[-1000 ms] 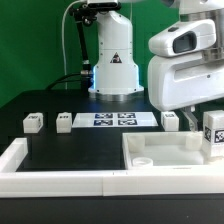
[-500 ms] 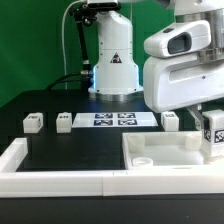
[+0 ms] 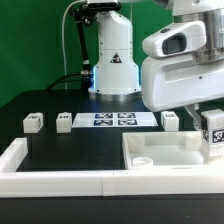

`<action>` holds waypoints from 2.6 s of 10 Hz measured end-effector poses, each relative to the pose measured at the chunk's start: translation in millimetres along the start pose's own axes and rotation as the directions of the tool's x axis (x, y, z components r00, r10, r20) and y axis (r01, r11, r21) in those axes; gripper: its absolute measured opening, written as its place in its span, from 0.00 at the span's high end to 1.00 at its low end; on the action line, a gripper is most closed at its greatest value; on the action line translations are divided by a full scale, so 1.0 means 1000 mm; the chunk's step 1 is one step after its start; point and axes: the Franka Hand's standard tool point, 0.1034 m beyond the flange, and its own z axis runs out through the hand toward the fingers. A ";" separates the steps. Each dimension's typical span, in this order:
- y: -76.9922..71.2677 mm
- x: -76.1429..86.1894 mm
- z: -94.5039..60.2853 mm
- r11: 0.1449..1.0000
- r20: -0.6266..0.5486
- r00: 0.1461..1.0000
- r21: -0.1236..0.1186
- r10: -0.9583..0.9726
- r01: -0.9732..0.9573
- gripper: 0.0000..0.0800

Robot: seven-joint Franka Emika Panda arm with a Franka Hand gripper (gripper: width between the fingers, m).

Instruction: Assemble square table

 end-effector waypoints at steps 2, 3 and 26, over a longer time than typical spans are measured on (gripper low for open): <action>-0.001 0.000 0.000 0.983 -0.033 0.982 0.002 0.185 -0.185 0.63; -0.001 -0.002 0.000 0.942 -0.050 0.941 0.010 0.335 -0.335 0.63; -0.015 -0.005 0.003 0.947 -0.033 0.951 -0.106 -0.308 0.304 0.19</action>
Offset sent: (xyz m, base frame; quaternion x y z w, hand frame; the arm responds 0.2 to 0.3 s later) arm -0.0144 0.0074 -0.0070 0.0073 0.0068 0.3330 0.9429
